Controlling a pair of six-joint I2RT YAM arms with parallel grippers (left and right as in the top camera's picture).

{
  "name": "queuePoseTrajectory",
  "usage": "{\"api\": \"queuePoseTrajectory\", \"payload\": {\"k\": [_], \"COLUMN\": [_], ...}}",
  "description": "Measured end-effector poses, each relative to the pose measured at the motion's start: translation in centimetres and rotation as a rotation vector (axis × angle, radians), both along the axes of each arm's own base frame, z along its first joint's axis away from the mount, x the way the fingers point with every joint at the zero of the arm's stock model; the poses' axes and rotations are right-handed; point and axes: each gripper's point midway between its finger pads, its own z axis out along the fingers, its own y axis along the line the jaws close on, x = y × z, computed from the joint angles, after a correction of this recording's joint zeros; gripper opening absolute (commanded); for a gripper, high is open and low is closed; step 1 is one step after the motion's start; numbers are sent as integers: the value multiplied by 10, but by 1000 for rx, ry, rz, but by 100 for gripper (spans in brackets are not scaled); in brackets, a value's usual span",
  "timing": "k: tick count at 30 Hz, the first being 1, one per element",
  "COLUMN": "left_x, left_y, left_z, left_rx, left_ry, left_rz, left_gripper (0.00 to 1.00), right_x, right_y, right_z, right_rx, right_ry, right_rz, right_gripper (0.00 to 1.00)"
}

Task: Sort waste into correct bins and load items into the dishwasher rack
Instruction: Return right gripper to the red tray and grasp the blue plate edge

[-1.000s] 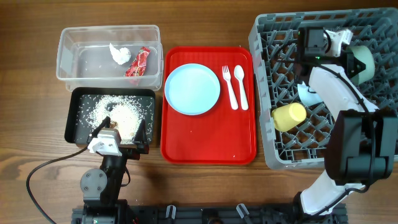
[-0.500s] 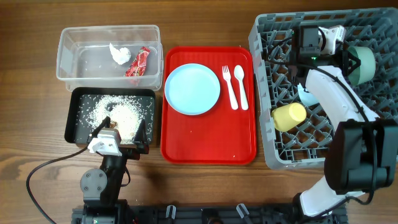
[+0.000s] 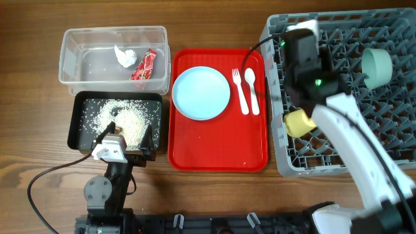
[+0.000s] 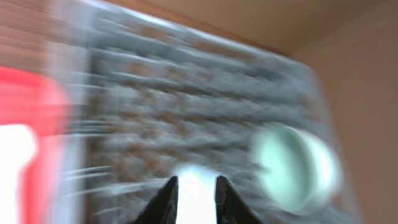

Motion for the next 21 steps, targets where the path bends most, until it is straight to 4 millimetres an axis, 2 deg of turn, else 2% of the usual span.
{"api": "queuePoseTrajectory", "payload": {"k": [2,5,8,10,13,16,21], "left_x": [0,0,0,0,0,0,0], "left_y": [0,0,0,0,0,0,0], "left_z": [0,0,0,0,0,0,0], "left_rx": [0,0,0,0,0,0,0], "left_ry": [0,0,0,0,0,0,0], "left_rz": [0,0,0,0,0,0,0], "left_gripper": [100,100,100,100,100,100,100], "right_x": [-12,-35,-62,-71,-73,-65,-49], "right_y": [53,120,178,198,209,213,204], "right_z": [9,6,-17,-38,-78,-115,-165], "right_rx": [171,395,592,667,732,777,833], "right_ry": [-1,64,209,301,418,482,525], "right_rz": [154,311,391,370,250,125,-94], "right_gripper": [34,36,39,39,39,38,38]}}
